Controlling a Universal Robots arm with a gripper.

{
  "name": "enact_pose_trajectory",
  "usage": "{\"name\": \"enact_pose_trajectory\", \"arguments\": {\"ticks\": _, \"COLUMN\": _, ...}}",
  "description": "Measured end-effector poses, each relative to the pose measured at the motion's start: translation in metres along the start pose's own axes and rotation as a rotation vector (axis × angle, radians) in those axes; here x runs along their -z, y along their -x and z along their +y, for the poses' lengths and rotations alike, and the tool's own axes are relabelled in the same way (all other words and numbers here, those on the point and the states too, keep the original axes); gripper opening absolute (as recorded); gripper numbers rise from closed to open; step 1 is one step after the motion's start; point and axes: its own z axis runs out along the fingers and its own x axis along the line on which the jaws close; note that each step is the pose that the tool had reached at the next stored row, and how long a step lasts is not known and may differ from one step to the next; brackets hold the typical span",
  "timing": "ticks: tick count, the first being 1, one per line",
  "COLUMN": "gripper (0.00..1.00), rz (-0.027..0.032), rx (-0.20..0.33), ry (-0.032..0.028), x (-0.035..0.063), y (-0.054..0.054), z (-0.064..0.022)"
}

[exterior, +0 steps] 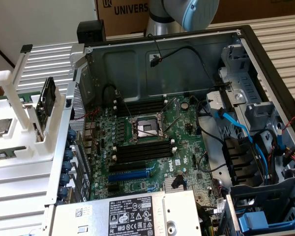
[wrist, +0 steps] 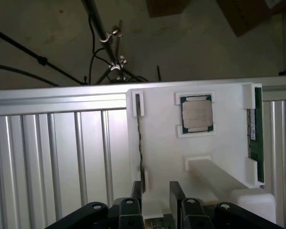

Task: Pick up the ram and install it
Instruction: 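Pick up the ram and move it above insertion slot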

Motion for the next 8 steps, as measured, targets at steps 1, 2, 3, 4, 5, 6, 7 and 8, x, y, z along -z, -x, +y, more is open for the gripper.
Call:
{"name": "enact_pose_trajectory", "arguments": {"ticks": 1, "gripper": 0.36, "rz": 0.0000, "rx": 0.000, "ry": 0.0001, "x": -0.0019, "y": 0.000, "z": 0.0006}}
{"name": "enact_pose_trajectory", "arguments": {"ticks": 2, "gripper": 0.36, "rz": 0.0000, "rx": 0.000, "ry": 0.0001, "x": -0.0037, "y": 0.000, "z": 0.0013}}
{"name": "enact_pose_trajectory", "arguments": {"ticks": 3, "gripper": 0.36, "rz": 0.0001, "rx": 0.000, "ry": 0.0002, "x": -0.0054, "y": -0.001, "z": 0.0022}}
{"name": "enact_pose_trajectory", "arguments": {"ticks": 4, "gripper": 0.36, "rz": 0.0000, "rx": 0.000, "ry": 0.0001, "x": -0.0072, "y": -0.001, "z": 0.0032}}
{"name": "enact_pose_trajectory", "arguments": {"ticks": 5, "gripper": 0.36, "rz": 0.0000, "rx": 0.000, "ry": 0.0001, "x": -0.0090, "y": -0.001, "z": 0.0041}}
{"name": "enact_pose_trajectory", "arguments": {"ticks": 6, "gripper": 0.36, "rz": 0.0000, "rx": 0.000, "ry": 0.0002, "x": -0.0106, "y": -0.002, "z": 0.0048}}
{"name": "enact_pose_trajectory", "arguments": {"ticks": 7, "gripper": 0.36, "rz": 0.0000, "rx": 0.000, "ry": 0.0001, "x": -0.0178, "y": -0.004, "z": 0.0077}}
{"name": "enact_pose_trajectory", "arguments": {"ticks": 8, "gripper": 0.36, "rz": -0.0001, "rx": 0.000, "ry": -0.0001, "x": -0.0197, "y": -0.005, "z": 0.0082}}
